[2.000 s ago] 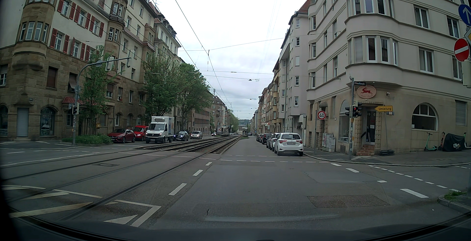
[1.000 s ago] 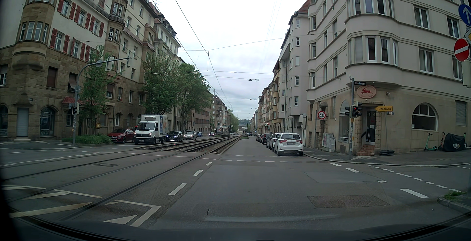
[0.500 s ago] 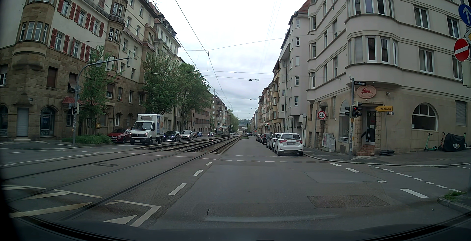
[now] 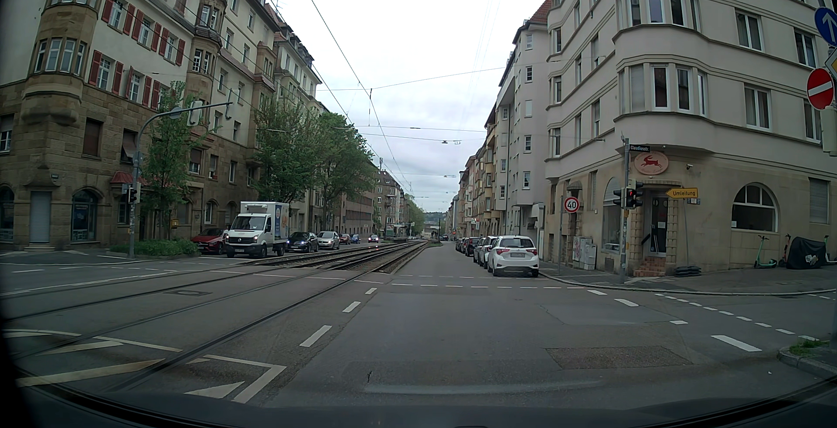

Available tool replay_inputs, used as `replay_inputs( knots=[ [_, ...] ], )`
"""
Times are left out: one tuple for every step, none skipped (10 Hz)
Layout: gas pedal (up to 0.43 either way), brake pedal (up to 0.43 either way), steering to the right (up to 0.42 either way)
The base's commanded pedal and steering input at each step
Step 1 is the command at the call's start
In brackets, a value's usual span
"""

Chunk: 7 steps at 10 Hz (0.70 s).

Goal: Follow the waypoints while adhering to traffic rules and regulations

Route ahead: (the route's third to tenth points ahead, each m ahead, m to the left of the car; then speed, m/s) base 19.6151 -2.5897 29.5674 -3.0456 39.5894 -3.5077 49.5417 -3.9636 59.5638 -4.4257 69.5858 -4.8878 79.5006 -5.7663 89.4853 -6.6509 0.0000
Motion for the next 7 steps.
replay_inputs(
  knots=[
    [0.000,0.287,-0.013],
    [0.000,0.287,-0.013],
    [0.000,0.287,-0.013],
    [0.000,0.287,-0.013],
    [0.000,0.287,-0.013],
    [0.000,0.287,-0.013],
    [0.000,0.287,-0.013]
  ],
)
